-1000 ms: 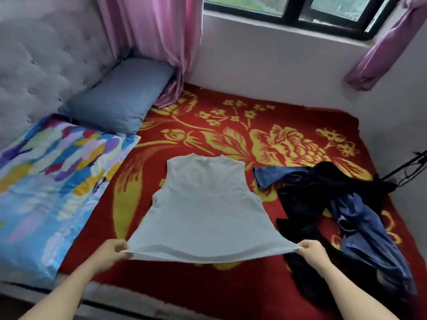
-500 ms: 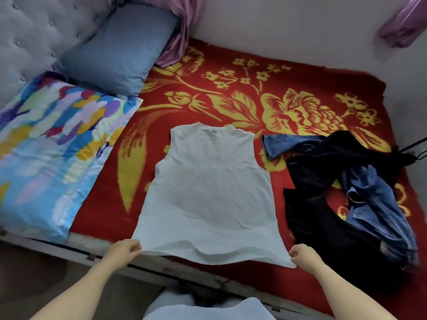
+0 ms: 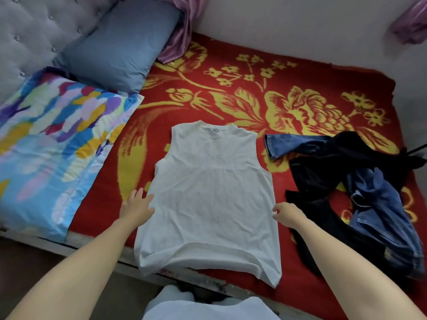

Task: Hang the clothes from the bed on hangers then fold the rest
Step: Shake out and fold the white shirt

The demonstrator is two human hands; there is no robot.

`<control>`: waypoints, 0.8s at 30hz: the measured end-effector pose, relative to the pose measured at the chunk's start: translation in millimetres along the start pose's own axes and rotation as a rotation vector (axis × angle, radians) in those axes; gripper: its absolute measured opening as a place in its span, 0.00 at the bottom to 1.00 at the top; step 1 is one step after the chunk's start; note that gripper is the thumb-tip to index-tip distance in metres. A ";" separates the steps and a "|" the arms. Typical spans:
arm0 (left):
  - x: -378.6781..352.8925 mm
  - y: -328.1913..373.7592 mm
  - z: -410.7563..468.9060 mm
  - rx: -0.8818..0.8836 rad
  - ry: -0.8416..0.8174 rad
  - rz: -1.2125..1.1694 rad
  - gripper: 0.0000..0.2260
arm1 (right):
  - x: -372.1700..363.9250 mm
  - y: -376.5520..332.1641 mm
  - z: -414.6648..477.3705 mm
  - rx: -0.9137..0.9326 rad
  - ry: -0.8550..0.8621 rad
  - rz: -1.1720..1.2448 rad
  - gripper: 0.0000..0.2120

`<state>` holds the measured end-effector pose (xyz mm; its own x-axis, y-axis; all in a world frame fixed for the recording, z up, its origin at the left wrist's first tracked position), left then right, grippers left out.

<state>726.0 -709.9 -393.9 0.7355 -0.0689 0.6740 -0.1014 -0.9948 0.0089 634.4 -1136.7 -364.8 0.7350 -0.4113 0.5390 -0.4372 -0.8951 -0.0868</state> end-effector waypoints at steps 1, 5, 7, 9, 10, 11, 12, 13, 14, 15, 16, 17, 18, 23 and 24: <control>10.7 5.8 3.1 -0.006 0.015 -0.006 0.24 | 11.3 -5.5 3.0 0.012 0.014 -0.020 0.18; 48.9 29.4 19.1 -0.039 0.063 0.020 0.26 | 51.5 -21.3 15.5 0.042 0.077 -0.110 0.18; 64.1 39.6 31.1 -0.049 0.068 0.042 0.26 | 68.0 -27.4 25.5 0.046 0.093 -0.135 0.19; 74.3 48.8 44.5 -0.052 0.057 0.052 0.26 | 77.6 -32.1 37.8 0.049 0.089 -0.152 0.19; 78.4 52.5 51.9 -0.052 0.046 0.050 0.26 | 79.9 -33.8 44.7 0.049 0.078 -0.159 0.19; 82.2 55.8 58.9 -0.052 0.038 0.048 0.26 | 81.8 -34.7 51.5 0.043 0.065 -0.162 0.19; 86.0 58.8 68.2 -0.054 0.032 0.043 0.26 | 84.3 -35.4 59.2 0.036 0.053 -0.164 0.19; 89.6 61.5 77.4 -0.056 0.021 0.039 0.26 | 87.6 -36.7 67.5 0.027 0.041 -0.175 0.20; 93.7 64.2 86.4 -0.053 0.012 0.033 0.26 | 92.3 -38.2 76.6 0.022 0.035 -0.179 0.19; 97.8 66.9 100.6 -0.043 0.008 0.022 0.27 | 99.1 -39.3 91.6 0.025 0.045 -0.170 0.19; 103.0 70.2 119.4 -0.033 0.013 0.016 0.27 | 109.1 -41.5 110.2 0.035 0.066 -0.160 0.19; 106.9 72.5 133.7 -0.026 0.017 0.008 0.27 | 117.2 -44.2 124.2 0.046 0.088 -0.168 0.18; 110.3 73.9 150.3 -0.021 0.029 0.002 0.27 | 125.4 -47.2 140.3 0.061 0.117 -0.193 0.18; 111.1 70.3 228.3 0.010 0.072 0.062 0.28 | 144.9 -45.6 218.8 0.068 0.270 -0.267 0.20; 112.7 70.8 251.6 0.015 0.092 0.071 0.28 | 147.6 -44.8 241.3 0.062 0.299 -0.290 0.21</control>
<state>970.3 -807.0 -503.1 0.6618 -0.1329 0.7378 -0.1407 -0.9887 -0.0518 887.5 -1198.8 -483.5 0.6363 -0.0813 0.7672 -0.1959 -0.9789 0.0588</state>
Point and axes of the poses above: each hand's wrist, its own z-axis towards the middle knuckle, its own x-axis out of the back of the hand, y = z × x, the point moved 3 cm from there along z, towards the middle knuckle, and after that the axes turned 15 degrees about -y, right-handed, at the moved point
